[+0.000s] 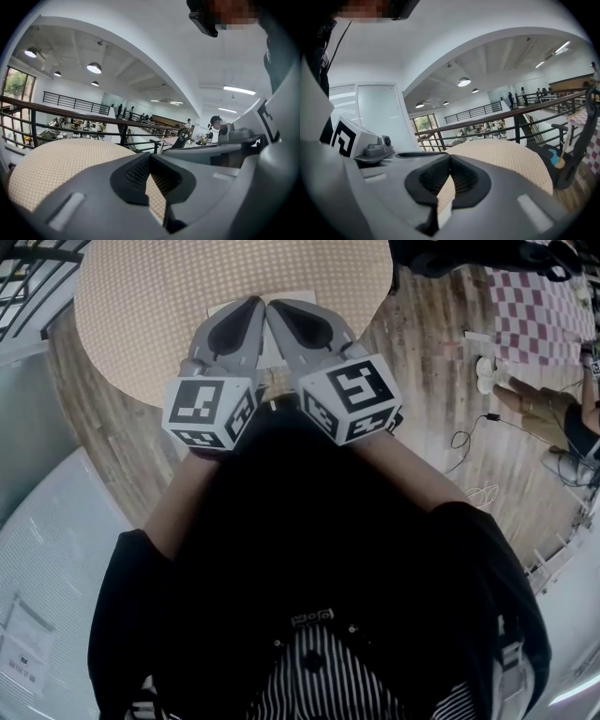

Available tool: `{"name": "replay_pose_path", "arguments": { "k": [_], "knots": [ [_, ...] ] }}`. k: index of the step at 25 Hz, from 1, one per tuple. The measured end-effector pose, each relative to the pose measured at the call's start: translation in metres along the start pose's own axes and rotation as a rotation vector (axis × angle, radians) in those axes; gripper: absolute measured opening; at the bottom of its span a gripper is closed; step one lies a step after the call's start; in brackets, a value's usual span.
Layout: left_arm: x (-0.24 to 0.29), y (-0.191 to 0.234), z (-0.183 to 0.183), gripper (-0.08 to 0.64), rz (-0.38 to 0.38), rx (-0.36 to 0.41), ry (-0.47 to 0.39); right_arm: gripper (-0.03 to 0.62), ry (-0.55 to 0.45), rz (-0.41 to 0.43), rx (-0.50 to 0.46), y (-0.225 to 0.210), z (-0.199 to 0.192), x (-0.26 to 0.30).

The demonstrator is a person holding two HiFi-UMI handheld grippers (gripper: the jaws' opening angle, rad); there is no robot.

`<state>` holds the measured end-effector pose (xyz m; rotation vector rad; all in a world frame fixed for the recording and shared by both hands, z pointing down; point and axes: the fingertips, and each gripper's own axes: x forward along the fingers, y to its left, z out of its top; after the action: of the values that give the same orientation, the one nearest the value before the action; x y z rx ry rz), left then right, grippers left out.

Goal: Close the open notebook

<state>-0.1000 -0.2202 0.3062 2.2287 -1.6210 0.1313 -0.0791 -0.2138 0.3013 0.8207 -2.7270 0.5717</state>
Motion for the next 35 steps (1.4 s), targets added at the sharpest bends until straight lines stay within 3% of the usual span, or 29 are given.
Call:
{"name": "replay_pose_path", "arguments": {
  "k": [5, 12, 17, 21, 26, 30, 33, 35],
  "knots": [
    [0.014, 0.014, -0.024, 0.000, -0.079, -0.083, 0.042, 0.000, 0.042, -0.019, -0.005, -0.007, -0.018, 0.016],
    [0.024, 0.033, -0.058, 0.000, -0.099, -0.110, 0.121, 0.000, 0.091, -0.044, 0.059, -0.015, -0.052, 0.038],
    [0.043, 0.031, -0.085, 0.000, -0.137, -0.167, 0.170, 0.000, 0.127, -0.114, 0.086, -0.035, -0.075, 0.041],
    [0.049, 0.032, -0.104, 0.000, -0.155, -0.170, 0.209, 0.000, 0.162, -0.134, 0.108, -0.041, -0.094, 0.044],
    [0.056, 0.028, -0.130, 0.000, -0.232, -0.147, 0.283, 0.000, 0.212, -0.161, 0.150, -0.053, -0.116, 0.047],
    [0.060, 0.034, -0.153, 0.000, -0.220, -0.169, 0.336, 0.000, 0.263, -0.143, 0.197, -0.057, -0.140, 0.055],
    [0.066, 0.040, -0.167, 0.000, -0.199, -0.234, 0.369, 0.000, 0.293, -0.103, 0.282, -0.058, -0.154, 0.059],
    [0.072, 0.041, -0.173, 0.000, -0.207, -0.230, 0.381, 0.000, 0.300, -0.116, 0.282, -0.063, -0.159, 0.061]
  ]
}}
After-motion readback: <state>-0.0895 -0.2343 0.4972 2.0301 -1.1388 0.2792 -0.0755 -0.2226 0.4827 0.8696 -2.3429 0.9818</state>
